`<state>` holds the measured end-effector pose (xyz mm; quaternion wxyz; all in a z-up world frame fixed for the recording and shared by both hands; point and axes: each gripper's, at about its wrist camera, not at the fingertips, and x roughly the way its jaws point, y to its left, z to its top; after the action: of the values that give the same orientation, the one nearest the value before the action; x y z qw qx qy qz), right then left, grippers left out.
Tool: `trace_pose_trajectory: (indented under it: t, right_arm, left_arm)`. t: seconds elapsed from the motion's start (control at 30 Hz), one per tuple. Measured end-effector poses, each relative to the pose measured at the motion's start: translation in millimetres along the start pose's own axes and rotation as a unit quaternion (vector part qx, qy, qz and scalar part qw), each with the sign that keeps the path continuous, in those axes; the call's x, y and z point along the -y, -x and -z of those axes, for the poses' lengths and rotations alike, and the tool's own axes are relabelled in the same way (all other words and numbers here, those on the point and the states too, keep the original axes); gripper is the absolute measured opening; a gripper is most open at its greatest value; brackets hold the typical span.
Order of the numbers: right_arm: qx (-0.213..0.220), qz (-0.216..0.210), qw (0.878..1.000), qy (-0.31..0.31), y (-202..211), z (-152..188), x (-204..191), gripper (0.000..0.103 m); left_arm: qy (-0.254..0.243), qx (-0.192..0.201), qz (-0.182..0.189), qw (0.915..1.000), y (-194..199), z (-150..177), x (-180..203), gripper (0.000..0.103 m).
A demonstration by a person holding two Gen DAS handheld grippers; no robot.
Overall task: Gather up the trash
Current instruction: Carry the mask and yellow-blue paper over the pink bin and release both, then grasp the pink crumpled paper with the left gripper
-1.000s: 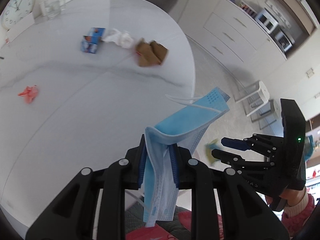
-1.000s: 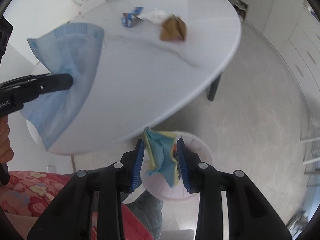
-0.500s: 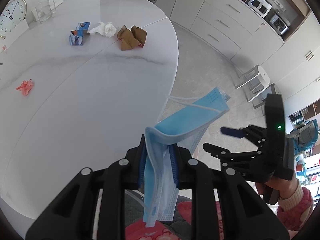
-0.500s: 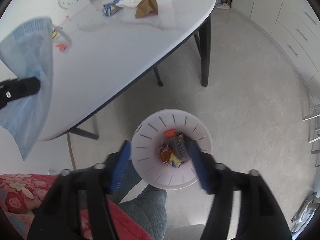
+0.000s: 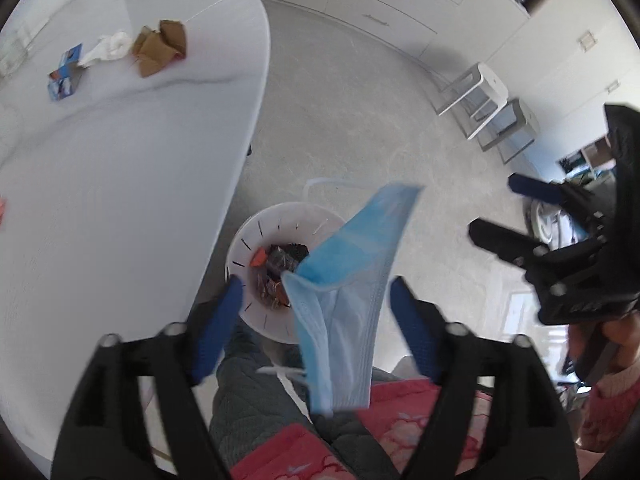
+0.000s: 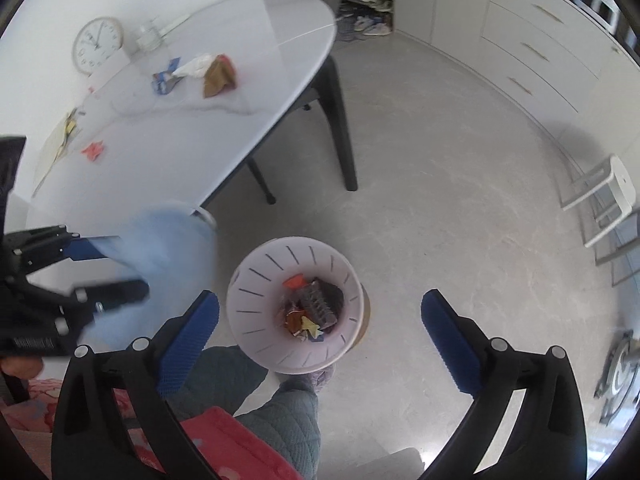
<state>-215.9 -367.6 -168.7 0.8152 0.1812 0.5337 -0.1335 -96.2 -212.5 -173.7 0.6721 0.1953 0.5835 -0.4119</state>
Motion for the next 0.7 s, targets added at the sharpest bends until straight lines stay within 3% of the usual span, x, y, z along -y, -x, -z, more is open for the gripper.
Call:
trace_pose_trajectory:
  t: [0.2, 0.27, 0.47, 0.7]
  right_arm:
    - [0.020, 0.048, 0.997, -0.048, 9, 3, 13, 0.101]
    - [0.004, 0.031, 0.999, -0.036, 6, -2, 10, 0.101]
    - [0.025, -0.060, 0.996, -0.061, 7, -12, 6, 0.101]
    - [0.028, -0.060, 0.998, -0.010, 5, -45, -27, 0.101]
  left_arm:
    - [-0.012, -0.015, -0.021, 0.9996, -8, 0, 8, 0.085]
    - [0.005, -0.005, -0.027, 0.9996, -4, 0, 2, 0.089]
    - [0.065, 0.034, -0.057, 0.9956, 18, 1, -22, 0.089]
    - [0.174, 0.086, -0.095, 0.9765, 61, 20, -77, 0.090]
